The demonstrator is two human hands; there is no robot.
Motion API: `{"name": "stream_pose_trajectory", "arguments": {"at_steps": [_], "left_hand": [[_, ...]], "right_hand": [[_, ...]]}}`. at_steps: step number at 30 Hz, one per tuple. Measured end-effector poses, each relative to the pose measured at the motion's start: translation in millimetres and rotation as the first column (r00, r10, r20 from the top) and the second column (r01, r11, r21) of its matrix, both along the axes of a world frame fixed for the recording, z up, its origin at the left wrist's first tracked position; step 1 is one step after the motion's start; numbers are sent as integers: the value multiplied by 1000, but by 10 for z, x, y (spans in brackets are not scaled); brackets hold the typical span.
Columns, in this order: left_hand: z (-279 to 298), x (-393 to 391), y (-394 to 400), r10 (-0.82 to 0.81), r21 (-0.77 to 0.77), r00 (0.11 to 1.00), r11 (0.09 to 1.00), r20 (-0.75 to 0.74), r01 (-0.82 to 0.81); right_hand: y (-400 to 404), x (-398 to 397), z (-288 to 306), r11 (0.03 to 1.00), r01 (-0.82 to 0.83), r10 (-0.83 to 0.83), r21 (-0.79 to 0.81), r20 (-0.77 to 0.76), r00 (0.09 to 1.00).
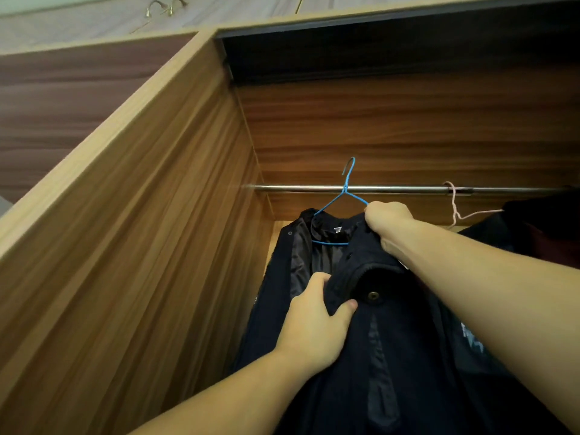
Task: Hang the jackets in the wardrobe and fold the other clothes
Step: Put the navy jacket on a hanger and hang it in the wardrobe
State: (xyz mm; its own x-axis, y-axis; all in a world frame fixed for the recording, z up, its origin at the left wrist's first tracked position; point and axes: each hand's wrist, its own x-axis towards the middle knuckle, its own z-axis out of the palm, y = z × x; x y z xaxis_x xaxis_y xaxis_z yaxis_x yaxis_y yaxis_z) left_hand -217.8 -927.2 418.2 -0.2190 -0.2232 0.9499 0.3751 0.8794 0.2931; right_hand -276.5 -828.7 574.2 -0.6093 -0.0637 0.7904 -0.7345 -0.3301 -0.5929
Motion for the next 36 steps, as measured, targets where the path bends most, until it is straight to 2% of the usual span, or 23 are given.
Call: {"name": "stream_pose_trajectory", "arguments": {"at_steps": [9, 23, 33, 36], "left_hand": [[371, -77, -540, 106, -40, 994, 994, 2, -106], [149, -106, -966, 17, 18, 996, 1000, 86, -19], [41, 53, -932, -31, 69, 997, 997, 71, 26], [-10, 104, -919, -51, 78, 998, 996, 43, 48]], "right_hand": [[-446, 30, 262, 1000, -15, 16, 22, -26, 1000], [-932, 18, 140, 977, 3, -1, 213, -7, 1000], [-998, 250, 99, 945, 46, -21, 323, -81, 997], [-978, 284, 66, 938, 114, -55, 328, -184, 981]]}}
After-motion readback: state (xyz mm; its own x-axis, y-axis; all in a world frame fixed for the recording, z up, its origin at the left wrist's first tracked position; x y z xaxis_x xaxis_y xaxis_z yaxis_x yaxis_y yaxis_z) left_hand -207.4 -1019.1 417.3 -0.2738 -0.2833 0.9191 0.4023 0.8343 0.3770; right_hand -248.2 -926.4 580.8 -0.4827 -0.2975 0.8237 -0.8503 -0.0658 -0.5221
